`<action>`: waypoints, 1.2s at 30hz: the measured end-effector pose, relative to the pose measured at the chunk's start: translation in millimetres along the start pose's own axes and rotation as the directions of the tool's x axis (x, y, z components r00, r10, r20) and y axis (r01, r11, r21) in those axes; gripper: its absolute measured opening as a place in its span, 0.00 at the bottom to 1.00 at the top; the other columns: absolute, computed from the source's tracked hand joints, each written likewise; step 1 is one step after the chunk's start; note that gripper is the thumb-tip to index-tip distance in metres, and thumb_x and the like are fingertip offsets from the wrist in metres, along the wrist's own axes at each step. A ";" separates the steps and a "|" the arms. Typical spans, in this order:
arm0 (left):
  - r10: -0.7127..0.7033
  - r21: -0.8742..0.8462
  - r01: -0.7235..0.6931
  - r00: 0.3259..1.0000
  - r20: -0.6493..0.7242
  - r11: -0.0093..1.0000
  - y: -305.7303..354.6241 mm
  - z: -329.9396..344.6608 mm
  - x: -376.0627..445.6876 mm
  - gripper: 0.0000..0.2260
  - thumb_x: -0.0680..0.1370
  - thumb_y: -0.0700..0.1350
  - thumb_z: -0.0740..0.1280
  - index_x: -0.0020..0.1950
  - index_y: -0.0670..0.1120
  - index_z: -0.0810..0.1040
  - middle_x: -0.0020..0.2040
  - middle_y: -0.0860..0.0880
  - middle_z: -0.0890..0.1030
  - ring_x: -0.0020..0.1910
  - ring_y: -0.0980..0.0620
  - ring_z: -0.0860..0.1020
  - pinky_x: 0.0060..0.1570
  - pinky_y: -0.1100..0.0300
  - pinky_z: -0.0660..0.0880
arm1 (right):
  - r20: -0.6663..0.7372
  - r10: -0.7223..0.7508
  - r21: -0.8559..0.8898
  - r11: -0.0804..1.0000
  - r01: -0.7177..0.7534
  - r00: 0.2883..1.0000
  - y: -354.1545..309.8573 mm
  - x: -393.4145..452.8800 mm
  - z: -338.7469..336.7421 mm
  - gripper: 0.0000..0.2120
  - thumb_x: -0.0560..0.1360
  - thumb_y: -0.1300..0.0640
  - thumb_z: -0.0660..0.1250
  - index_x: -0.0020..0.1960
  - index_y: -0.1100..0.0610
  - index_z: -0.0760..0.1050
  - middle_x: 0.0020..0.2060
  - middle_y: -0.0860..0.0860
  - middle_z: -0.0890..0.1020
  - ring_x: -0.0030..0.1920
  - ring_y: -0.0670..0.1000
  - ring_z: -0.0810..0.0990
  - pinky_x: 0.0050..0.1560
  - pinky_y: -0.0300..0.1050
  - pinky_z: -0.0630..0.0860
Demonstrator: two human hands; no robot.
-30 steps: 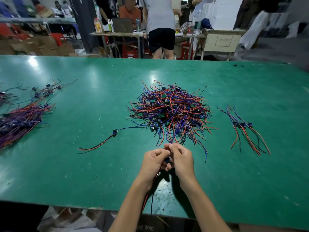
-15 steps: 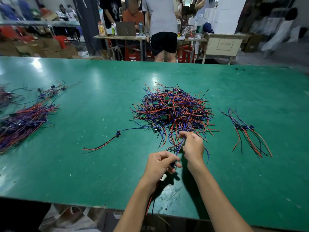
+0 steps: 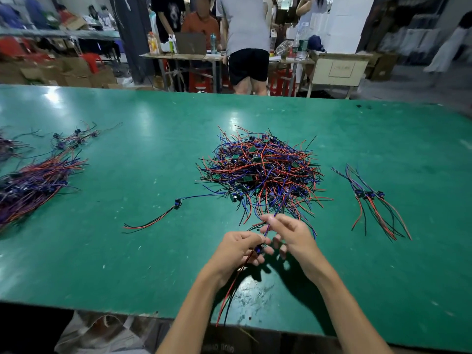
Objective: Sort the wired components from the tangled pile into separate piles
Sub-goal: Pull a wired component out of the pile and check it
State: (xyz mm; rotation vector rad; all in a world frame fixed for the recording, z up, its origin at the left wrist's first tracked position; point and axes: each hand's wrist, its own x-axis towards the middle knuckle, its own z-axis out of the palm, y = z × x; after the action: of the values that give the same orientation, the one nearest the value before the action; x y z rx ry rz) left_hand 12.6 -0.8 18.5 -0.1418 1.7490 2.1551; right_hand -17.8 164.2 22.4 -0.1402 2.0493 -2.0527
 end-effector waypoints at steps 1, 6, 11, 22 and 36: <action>-0.021 0.015 0.021 0.999 0.027 1.000 1.7 0.9 0.4 0.09 0.80 0.42 0.67 0.52 0.37 0.83 0.44 0.40 0.85 0.29 0.53 0.76 0.30 0.66 0.74 | 0.013 -0.011 -0.013 1.000 0.012 1.000 3.4 -4.9 0.1 0.12 0.77 0.42 0.69 0.53 0.48 0.85 0.46 0.51 0.87 0.30 0.48 0.77 0.24 0.38 0.68; -0.090 0.189 0.078 0.995 0.051 0.979 4.7 -6.4 -2.5 0.17 0.82 0.53 0.67 0.54 0.38 0.83 0.47 0.41 0.87 0.23 0.55 0.70 0.23 0.66 0.67 | -0.282 -0.038 0.104 0.992 0.070 0.959 12.2 -9.1 -3.6 0.09 0.78 0.53 0.71 0.46 0.58 0.85 0.36 0.52 0.84 0.29 0.46 0.77 0.26 0.37 0.74; 0.069 0.440 -0.028 0.995 -0.077 0.897 2.7 -16.3 -3.0 0.13 0.81 0.52 0.68 0.47 0.44 0.86 0.35 0.48 0.85 0.23 0.59 0.70 0.25 0.68 0.62 | -0.400 0.029 0.233 0.970 0.071 0.916 14.9 -5.3 -6.0 0.10 0.76 0.54 0.74 0.45 0.61 0.84 0.35 0.54 0.85 0.29 0.47 0.79 0.29 0.36 0.78; 0.681 0.728 -0.342 0.696 -0.229 0.594 -26.4 -4.8 5.3 0.02 0.73 0.52 0.77 0.43 0.55 0.87 0.41 0.62 0.84 0.43 0.61 0.78 0.43 0.60 0.72 | -0.269 0.019 0.491 0.863 0.120 0.963 19.3 -8.5 -16.6 0.16 0.75 0.54 0.67 0.61 0.57 0.79 0.51 0.53 0.87 0.50 0.47 0.86 0.46 0.35 0.81; 0.736 0.803 -0.279 0.622 -0.267 0.527 -32.3 -7.2 4.2 0.13 0.79 0.61 0.65 0.39 0.57 0.81 0.37 0.65 0.80 0.42 0.62 0.75 0.51 0.64 0.64 | -0.451 0.002 0.462 0.856 0.232 0.892 28.9 -8.7 -10.7 0.14 0.72 0.50 0.73 0.52 0.58 0.83 0.45 0.56 0.88 0.43 0.49 0.87 0.42 0.35 0.80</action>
State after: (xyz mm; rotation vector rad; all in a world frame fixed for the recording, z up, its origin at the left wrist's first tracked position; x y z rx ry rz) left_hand 18.5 -1.4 -14.3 -0.0538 3.2755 1.6433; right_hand -9.0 177.0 -5.7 0.3306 1.6418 -2.8368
